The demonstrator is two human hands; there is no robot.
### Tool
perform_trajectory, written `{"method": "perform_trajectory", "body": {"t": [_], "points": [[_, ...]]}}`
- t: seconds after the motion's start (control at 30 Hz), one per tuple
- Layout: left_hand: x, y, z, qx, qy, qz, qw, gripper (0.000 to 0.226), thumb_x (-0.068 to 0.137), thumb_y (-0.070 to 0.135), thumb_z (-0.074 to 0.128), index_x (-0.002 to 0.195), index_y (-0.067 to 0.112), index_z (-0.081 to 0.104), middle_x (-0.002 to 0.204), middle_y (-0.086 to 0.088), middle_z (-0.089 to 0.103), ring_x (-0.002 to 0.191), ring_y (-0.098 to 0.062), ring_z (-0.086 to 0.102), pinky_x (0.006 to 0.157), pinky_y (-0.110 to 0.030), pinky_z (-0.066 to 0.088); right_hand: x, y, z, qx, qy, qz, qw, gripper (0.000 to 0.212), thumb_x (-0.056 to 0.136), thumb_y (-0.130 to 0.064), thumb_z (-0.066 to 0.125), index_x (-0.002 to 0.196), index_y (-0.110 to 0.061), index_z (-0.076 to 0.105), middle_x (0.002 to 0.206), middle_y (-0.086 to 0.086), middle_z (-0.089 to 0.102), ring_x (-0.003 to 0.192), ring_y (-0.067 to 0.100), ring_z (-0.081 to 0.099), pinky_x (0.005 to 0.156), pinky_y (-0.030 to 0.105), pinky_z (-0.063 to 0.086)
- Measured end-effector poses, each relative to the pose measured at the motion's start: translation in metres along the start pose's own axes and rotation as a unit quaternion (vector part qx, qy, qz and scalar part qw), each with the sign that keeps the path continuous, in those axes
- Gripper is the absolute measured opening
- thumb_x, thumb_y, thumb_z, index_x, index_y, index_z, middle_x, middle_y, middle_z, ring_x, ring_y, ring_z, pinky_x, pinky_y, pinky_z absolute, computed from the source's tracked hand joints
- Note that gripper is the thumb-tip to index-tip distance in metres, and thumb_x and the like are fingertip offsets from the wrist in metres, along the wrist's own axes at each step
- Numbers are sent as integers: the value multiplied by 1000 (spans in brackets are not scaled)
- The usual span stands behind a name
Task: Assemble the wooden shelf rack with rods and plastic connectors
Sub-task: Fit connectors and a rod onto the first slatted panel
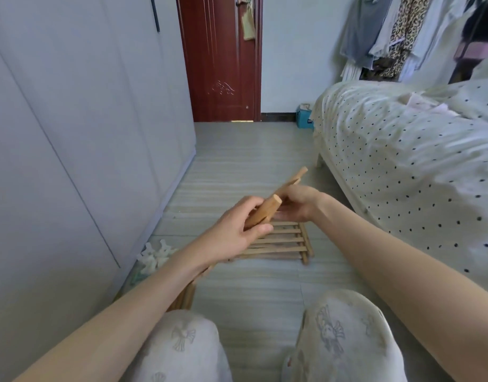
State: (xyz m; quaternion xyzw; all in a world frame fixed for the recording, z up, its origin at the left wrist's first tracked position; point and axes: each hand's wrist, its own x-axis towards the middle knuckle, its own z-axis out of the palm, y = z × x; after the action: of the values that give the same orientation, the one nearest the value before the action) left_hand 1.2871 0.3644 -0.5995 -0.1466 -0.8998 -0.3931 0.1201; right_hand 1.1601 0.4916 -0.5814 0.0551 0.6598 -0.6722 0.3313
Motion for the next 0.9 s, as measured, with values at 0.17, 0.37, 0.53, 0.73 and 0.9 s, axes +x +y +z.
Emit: {"method": "perform_trajectory", "body": {"t": [0.17, 0.37, 0.53, 0.73, 0.9], "points": [[-7, -23, -19, 75, -55, -6, 996, 35, 83, 57, 47, 111, 34, 50, 105, 27, 43, 104, 6, 46, 94, -21, 38, 0, -15, 8, -123, 26, -68, 990, 10, 96, 3, 39, 93, 4, 49, 93, 17, 53, 76, 28, 56, 82, 40, 52], [-19, -87, -45, 35, 250, -213, 944, 65, 90, 20, 59, 144, 14, 23, 137, -4, 28, 130, -20, 33, 110, -36, 30, 20, 1, -5, -577, 60, -248, 776, 21, 91, -8, 50, 105, -5, 66, 109, 14, 66, 105, 31, 57, 89, 35, 45], [-26, -133, -36, 11, 153, -300, 942, 70, 89, 13, 62, 145, 12, 21, 141, -9, 35, 133, -22, 34, 109, -32, 27, 50, 28, -15, -687, 17, -272, 674, 22, 93, -8, 39, 103, -15, 58, 110, 11, 65, 104, 32, 55, 89, 36, 36], [-26, -165, -1, 5, 109, -313, 943, 24, 89, 1, 58, 87, 25, 53, 101, -12, 62, 104, -31, 58, 97, -41, 44, 87, 67, -42, -720, -29, -229, 655, 21, 92, -8, 39, 100, -15, 58, 110, 14, 64, 103, 33, 56, 86, 38, 44], [-6, -184, 31, -2, 127, -304, 944, 19, 85, -4, 60, 82, 13, 52, 96, -4, 61, 99, -24, 59, 93, -33, 44, 120, 88, -62, -691, -31, -178, 700, 23, 92, -9, 39, 103, -13, 59, 111, 15, 63, 103, 34, 55, 82, 38, 45]]}}
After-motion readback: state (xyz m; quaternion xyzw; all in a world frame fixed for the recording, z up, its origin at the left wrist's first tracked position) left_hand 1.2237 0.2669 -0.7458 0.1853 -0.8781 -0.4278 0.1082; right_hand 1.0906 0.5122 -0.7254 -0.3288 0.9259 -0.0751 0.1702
